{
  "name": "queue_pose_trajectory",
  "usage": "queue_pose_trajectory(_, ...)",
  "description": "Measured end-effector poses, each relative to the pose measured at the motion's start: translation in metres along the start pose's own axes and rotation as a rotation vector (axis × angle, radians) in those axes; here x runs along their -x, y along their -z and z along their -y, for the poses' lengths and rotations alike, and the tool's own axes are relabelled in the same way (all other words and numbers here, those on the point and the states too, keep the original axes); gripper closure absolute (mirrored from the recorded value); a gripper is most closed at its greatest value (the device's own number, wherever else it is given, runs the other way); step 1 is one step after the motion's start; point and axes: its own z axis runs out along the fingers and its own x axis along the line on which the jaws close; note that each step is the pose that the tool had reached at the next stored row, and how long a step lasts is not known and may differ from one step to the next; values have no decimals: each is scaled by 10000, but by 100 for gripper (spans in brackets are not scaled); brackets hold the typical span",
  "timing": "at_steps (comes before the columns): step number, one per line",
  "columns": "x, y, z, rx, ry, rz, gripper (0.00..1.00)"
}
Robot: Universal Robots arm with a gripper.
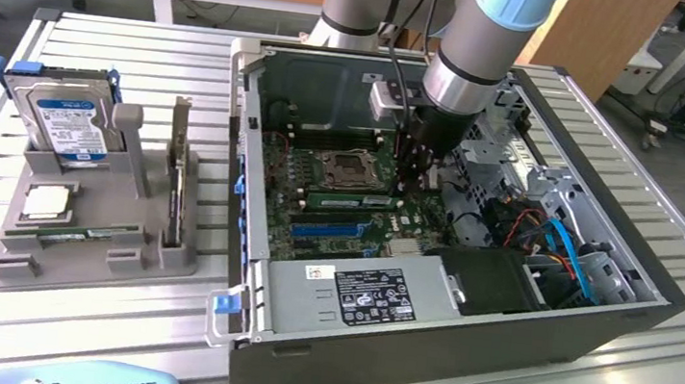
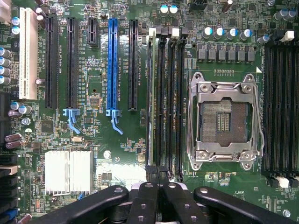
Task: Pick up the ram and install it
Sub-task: 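Press down the ram until it locks into place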
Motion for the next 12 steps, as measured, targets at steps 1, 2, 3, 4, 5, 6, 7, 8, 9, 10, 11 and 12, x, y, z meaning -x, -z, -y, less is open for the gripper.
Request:
queue_pose_trajectory(1, 0, -1, 0, 0, 0, -2, 90)
queue_pose_trajectory(2, 0, -3, 0, 0, 0, 0, 90)
queue_pose_trajectory(3, 0, -3, 0, 0, 0, -1, 90)
queue_pose_trajectory(4, 0, -3, 0, 1, 0, -1, 90)
queue_pose_trajectory(5, 0, -3, 0, 0, -1, -1, 90)
queue_pose_trajectory(6, 0, -3, 0, 1, 0, -1, 90)
queue_pose_trajectory(7, 0, -3, 0, 0, 0, -1, 90)
queue_pose_trajectory(8, 0, -3, 0, 1, 0, -1, 90)
queue_pose_trajectory(9, 0, -3, 0, 0, 0, -1, 90)
queue_pose_trajectory(10, 0, -3, 0, 1, 0, -2, 90)
queue_pose_trajectory(11, 0, -5, 0, 1, 0, -2, 90)
queue_pose_trajectory(12, 0, -5, 0, 1, 0, -2, 90)
